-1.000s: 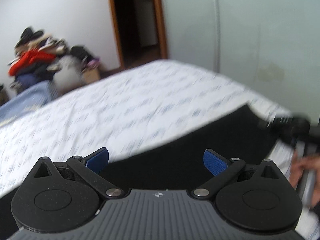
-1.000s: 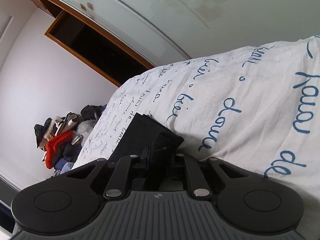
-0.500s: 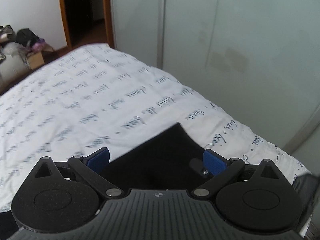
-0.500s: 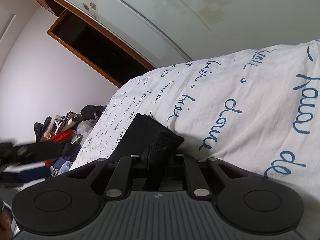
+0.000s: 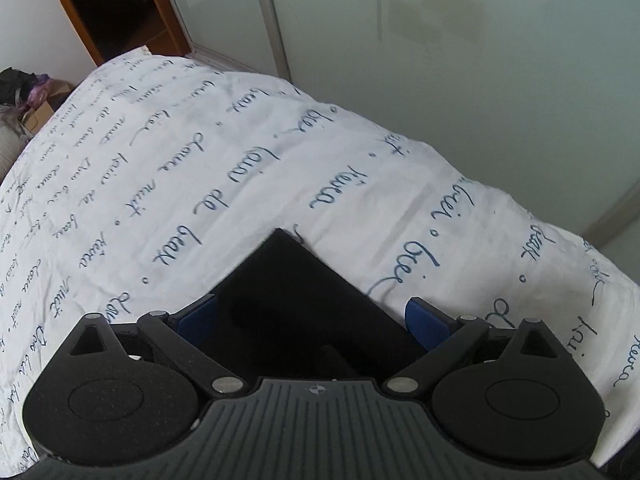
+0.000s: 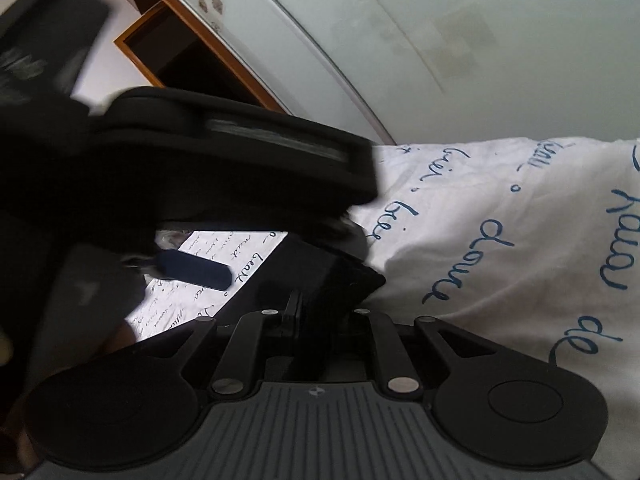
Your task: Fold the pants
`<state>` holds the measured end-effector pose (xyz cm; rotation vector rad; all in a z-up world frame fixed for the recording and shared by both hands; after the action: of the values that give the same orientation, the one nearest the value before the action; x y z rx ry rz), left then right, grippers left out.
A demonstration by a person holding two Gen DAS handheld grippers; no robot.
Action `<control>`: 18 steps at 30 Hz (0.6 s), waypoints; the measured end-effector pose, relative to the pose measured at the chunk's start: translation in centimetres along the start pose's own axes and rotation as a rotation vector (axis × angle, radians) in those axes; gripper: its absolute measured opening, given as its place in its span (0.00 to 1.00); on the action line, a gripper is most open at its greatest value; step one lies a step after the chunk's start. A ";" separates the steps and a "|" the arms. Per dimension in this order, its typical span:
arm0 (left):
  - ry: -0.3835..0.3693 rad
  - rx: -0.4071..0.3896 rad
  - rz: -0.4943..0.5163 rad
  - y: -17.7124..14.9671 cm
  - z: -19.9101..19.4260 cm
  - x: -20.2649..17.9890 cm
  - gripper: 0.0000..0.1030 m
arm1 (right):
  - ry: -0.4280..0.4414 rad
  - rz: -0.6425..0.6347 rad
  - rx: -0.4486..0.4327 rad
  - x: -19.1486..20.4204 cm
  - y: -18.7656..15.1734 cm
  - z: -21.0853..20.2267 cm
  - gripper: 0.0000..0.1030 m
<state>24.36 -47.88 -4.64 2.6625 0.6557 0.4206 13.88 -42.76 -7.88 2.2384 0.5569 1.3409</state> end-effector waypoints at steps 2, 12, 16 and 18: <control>0.008 0.005 0.024 0.1 0.0 -0.2 0.97 | -0.010 -0.005 -0.011 0.0 0.1 -0.1 0.12; -0.164 0.126 0.031 0.3 -0.4 -0.6 0.92 | 0.015 -0.140 -0.086 2.0 -0.3 -1.6 0.12; -0.234 0.161 -0.026 0.2 -0.3 -0.8 0.92 | 0.015 -0.263 -0.134 3.9 -0.9 -2.5 0.12; -0.221 0.168 -0.020 0.0 -0.2 -0.7 0.91 | 0.019 -0.309 -0.148 4.6 -1.1 -2.8 0.12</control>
<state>23.72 -48.17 -4.61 2.8020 0.6735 0.0646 13.31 -38.79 -4.19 1.9306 0.7494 1.2041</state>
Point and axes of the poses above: each gripper's, at about its wrist camera, not at the fingertips, and z roughly the way its jaws point, x to its left, y to its top, the point moved 8 cm from there along z, roughly the way its jaws point, and after that the axes turned 6 degrees about z, right-handed, at the moved point
